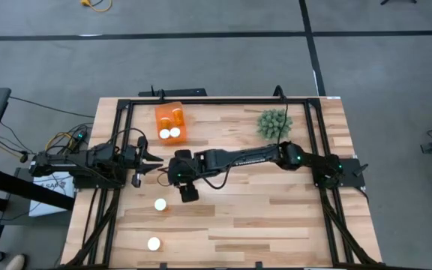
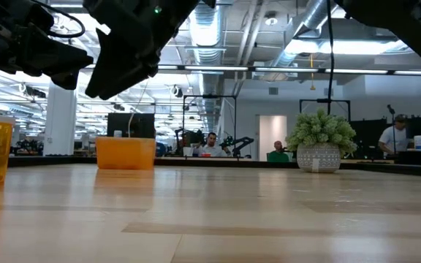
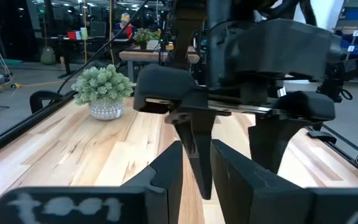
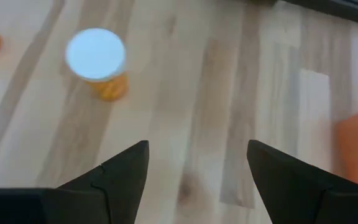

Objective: Pick and place pill bottles into a basket
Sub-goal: Put the orange pill bottle into the orange container

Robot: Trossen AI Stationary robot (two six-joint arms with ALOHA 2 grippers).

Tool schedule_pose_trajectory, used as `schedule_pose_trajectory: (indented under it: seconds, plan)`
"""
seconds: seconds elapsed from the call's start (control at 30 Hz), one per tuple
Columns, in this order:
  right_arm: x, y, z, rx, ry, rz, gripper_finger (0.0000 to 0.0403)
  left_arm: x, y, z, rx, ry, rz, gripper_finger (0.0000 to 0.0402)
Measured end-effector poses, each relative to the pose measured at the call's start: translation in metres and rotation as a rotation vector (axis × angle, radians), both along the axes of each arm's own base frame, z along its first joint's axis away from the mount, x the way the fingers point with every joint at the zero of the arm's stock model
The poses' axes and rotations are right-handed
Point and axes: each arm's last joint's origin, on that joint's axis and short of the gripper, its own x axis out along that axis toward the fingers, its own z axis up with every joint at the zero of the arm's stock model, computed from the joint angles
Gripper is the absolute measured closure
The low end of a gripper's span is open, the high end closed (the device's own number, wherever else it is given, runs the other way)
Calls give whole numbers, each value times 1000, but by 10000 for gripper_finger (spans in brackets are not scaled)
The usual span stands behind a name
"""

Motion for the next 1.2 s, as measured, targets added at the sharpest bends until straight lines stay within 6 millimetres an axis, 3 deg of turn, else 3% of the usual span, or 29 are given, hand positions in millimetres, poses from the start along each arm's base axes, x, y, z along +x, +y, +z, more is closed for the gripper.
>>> schedule_pose_trajectory:
  seconds: [0.37, 0.67, 0.83, 1.2]
  plan:
    - [2, 26, -12, 97, -26, 78, 137, 0, 0, 0, 0, 0, 0, 330]
    - [7, 49, -2, 116, -166, 132, 138, 0, 0, 0, 0, 0, -1, 330]
    - [12, 54, 6, 130, -266, 145, 138, 0, 0, 0, 0, 0, -1, 330]
    - [16, 50, 10, 173, -311, 58, 138, 0, 0, 0, 0, 0, -1, 330]
